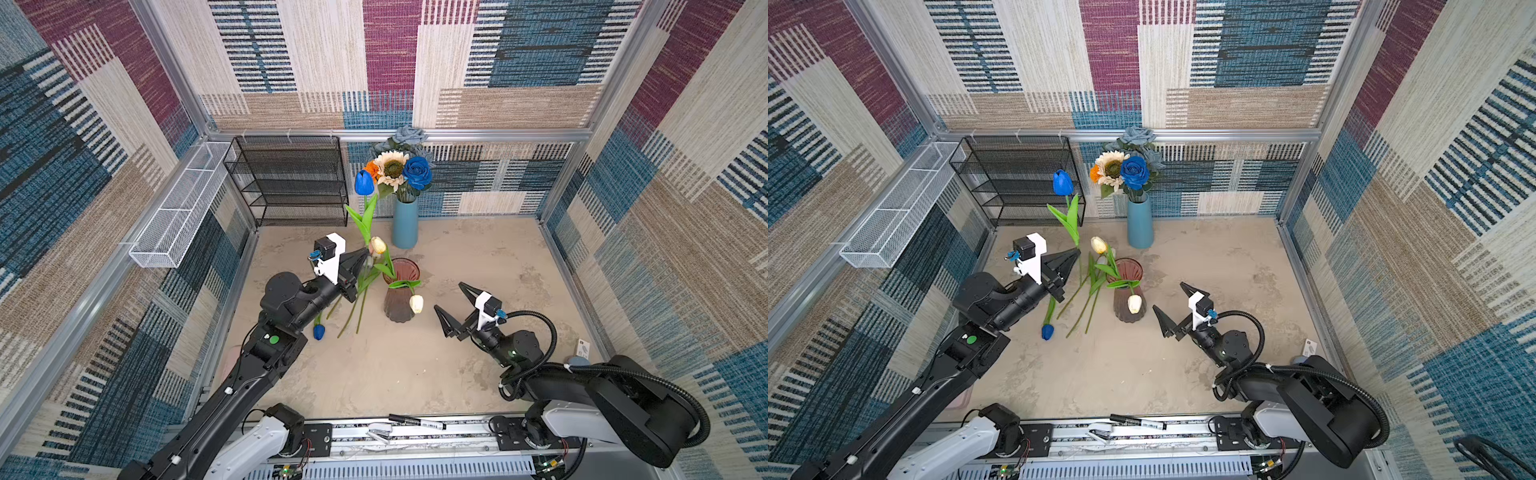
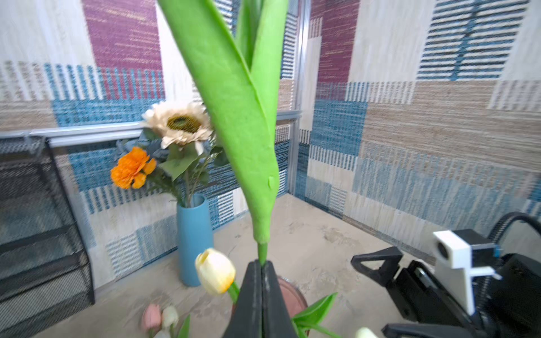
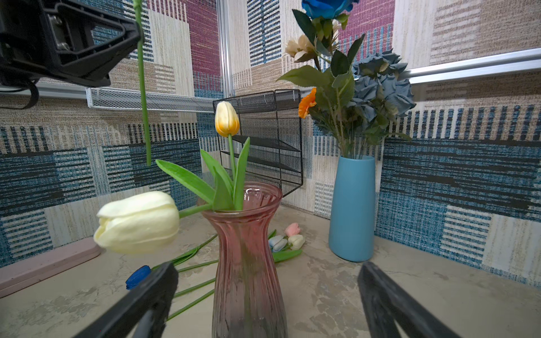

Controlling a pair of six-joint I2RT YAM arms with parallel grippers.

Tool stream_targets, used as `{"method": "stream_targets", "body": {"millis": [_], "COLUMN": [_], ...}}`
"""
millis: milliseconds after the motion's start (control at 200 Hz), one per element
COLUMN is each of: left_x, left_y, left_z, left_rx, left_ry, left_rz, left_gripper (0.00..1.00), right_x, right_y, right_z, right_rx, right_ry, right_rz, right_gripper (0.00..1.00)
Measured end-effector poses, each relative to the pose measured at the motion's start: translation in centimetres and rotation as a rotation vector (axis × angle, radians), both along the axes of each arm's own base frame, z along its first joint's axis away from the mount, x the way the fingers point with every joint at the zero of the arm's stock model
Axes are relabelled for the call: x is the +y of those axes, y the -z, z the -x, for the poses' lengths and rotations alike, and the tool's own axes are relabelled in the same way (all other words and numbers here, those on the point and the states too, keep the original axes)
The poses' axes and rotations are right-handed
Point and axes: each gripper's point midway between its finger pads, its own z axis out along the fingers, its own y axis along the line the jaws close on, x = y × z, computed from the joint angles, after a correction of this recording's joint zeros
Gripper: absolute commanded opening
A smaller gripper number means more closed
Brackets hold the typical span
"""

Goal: Arrange the flowers into the vase
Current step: 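Lift the blue tulip and carry it over the pink vase with the left gripper, then lower the blue tulip stem into the pink vase and open the left gripper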

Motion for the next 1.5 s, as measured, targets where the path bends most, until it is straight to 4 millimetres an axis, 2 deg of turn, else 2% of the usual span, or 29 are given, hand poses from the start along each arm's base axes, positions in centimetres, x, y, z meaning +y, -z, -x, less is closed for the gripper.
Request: {"method": "stream_targets", "body": {"millis": [110,200,486,606,726,902,992,1057,1127,1252,1398,1498], "left_x": [-1.8,-3.3,-7.7,-7.9,-8.3,-8.2,-7.9,-7.7,-7.5,-7.1,-6.7,-6.7], "left_y": [-1.7,-1.9,0.2,1.4,3.7,7.2,8.2,8.6,8.7,8.6,8.1,8.4], "left_z": [0.6,0.4,-1.6,-3.1,-4.4,-5.2,-5.3,-5.4,-5.3,-4.8,-4.3,-4.2], "left_rx": [-0.055,-0.078,-0.093,-0.093,-0.062,-0.010,0.006,0.014,0.014,0.011,0.007,0.024], "left_ry": [0.077,0.122,0.177,0.136,0.110,0.075,0.056,0.048,0.037,0.038,0.038,0.037], "left_rz": [0.017,0.026,0.029,0.037,0.023,-0.004,-0.011,-0.015,-0.014,-0.012,-0.011,-0.031], "left_gripper": [0.00,0.00,0.00,0.00,0.00,0.00,0.00,0.00,0.13,0.24,0.26,0.33], "right_x": [0.0,0.0,-0.1,-0.1,-0.2,-0.3,-0.3,-0.3,-0.3,-0.3,-0.3,-0.3], "right_y": [0.0,-0.1,-0.2,-0.2,-0.3,-0.5,-0.7,-0.7,-0.7,-0.6,-0.6,-0.5], "right_z": [0.0,0.0,0.1,0.2,0.2,0.4,0.4,0.4,0.4,0.4,0.4,0.4], "right_rx": [0.000,-0.002,-0.006,-0.006,-0.010,-0.016,-0.020,-0.020,-0.020,-0.018,-0.017,-0.016], "right_ry": [0.000,0.000,0.000,0.000,0.000,0.001,0.001,0.001,0.001,0.001,0.001,0.001], "right_rz": [0.000,-0.001,-0.004,-0.004,-0.007,-0.011,-0.014,-0.014,-0.014,-0.013,-0.012,-0.011], "right_gripper": [1.00,1.00,1.00,1.00,1.00,1.00,1.00,1.00,1.00,1.00,1.00,1.00]}}
